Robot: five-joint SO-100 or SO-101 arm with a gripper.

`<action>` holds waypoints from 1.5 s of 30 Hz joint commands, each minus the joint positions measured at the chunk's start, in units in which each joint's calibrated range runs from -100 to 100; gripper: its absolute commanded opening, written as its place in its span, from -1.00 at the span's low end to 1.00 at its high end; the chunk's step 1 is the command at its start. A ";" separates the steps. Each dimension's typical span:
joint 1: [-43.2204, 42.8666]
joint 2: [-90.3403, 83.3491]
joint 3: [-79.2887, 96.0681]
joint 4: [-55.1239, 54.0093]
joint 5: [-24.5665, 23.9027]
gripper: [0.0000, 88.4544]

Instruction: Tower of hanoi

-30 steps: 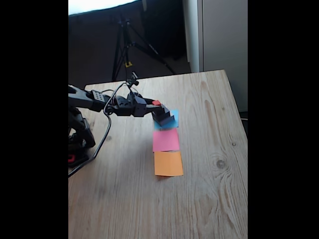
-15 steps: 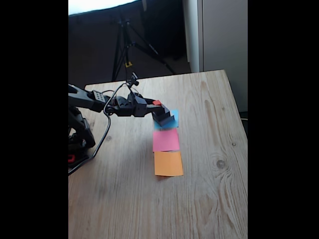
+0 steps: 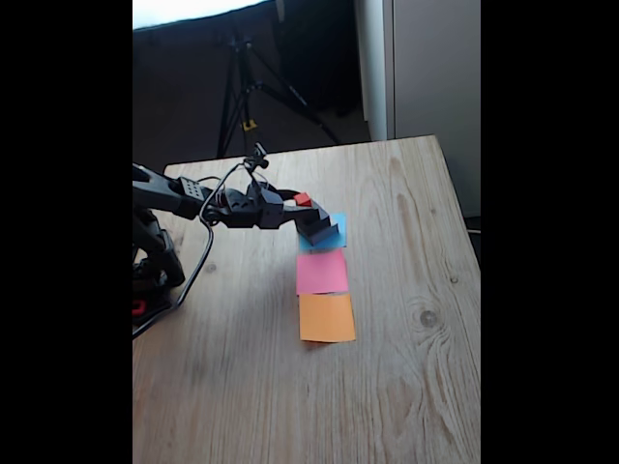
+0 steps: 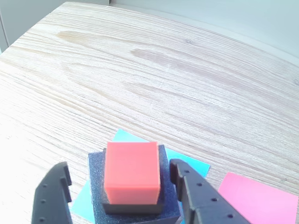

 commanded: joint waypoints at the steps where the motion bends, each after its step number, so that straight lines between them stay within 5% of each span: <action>1: -0.06 -2.60 -0.66 -1.03 -2.73 -0.38; 9: 0.36 -4.94 -2.93 2.85 -9.08 -0.30; 13: 0.86 -9.64 -11.21 19.93 -14.43 -0.34; 25: -0.39 -25.46 -35.30 67.28 -25.47 -0.99; 30: -1.06 -27.73 -47.21 84.12 -29.82 -1.00; 32: -1.14 -27.20 -53.75 90.27 -35.67 -1.00; 36: -0.56 -24.09 -68.39 97.47 -54.90 -1.00; 45: 3.62 -25.23 -84.30 99.66 -92.36 -0.99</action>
